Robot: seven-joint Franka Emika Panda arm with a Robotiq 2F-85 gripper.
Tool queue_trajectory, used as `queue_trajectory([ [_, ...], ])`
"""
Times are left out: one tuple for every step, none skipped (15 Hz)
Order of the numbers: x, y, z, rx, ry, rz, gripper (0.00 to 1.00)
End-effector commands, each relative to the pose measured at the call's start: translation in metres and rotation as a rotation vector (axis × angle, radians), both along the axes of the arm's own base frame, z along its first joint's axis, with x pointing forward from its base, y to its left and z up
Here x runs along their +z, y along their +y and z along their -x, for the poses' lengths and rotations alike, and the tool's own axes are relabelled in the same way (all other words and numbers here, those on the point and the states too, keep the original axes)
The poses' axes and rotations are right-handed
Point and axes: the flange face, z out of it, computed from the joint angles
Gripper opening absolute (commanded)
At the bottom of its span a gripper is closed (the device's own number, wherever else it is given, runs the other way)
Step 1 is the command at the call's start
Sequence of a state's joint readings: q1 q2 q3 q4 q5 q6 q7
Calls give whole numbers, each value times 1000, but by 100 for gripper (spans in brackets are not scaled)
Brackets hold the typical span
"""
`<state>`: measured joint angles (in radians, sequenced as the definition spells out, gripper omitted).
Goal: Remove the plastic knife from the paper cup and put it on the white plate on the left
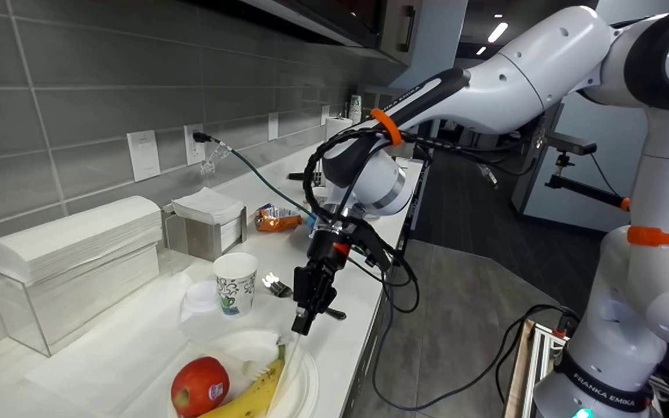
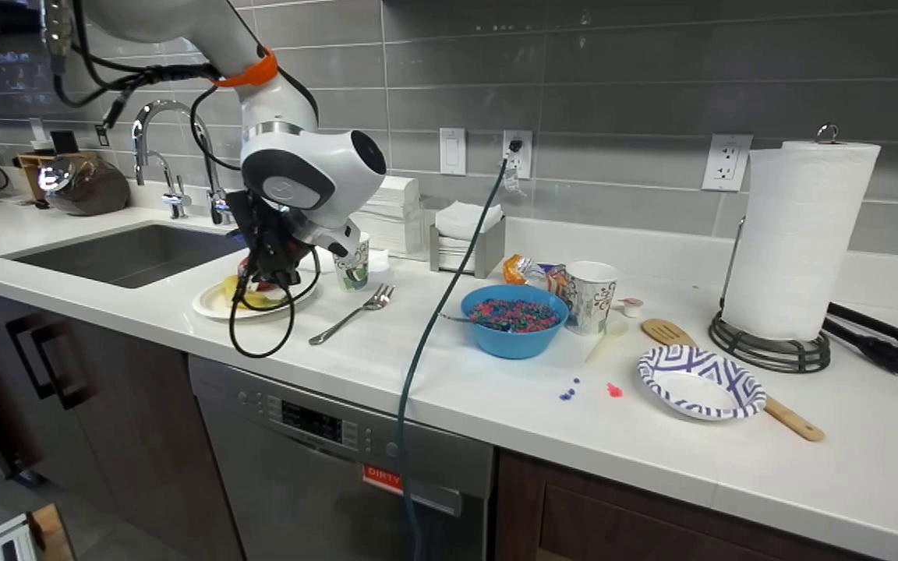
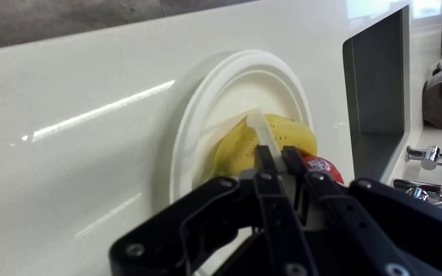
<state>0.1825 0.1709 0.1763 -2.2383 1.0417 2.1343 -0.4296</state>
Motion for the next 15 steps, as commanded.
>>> queue_trajectory([
  [-10, -6, -1, -30, 42, -14, 36],
  [-10, -7, -2, -35, 43, -15, 37],
  [-11, -9, -3, -39, 44, -15, 44],
  [-10, -10, -3, -39, 44, -14, 51],
  [-8, -11, -4, -38, 41, -11, 60],
  [-6, -12, -4, -37, 37, -10, 66],
  [-2, -12, -4, -35, 33, -11, 73],
  [2, -12, -4, -33, 29, -15, 82],
  [6, -12, -3, -30, 25, -14, 88],
  [11, -11, -3, -28, 20, -14, 97],
  [14, -11, -3, -28, 11, -10, 100],
  [19, -10, -3, -33, 6, -4, 100],
  [23, -11, -2, -40, -3, 6, 100],
  [31, -10, 0, -44, -10, 12, 100],
  [41, -10, 3, -53, -32, 23, 100],
])
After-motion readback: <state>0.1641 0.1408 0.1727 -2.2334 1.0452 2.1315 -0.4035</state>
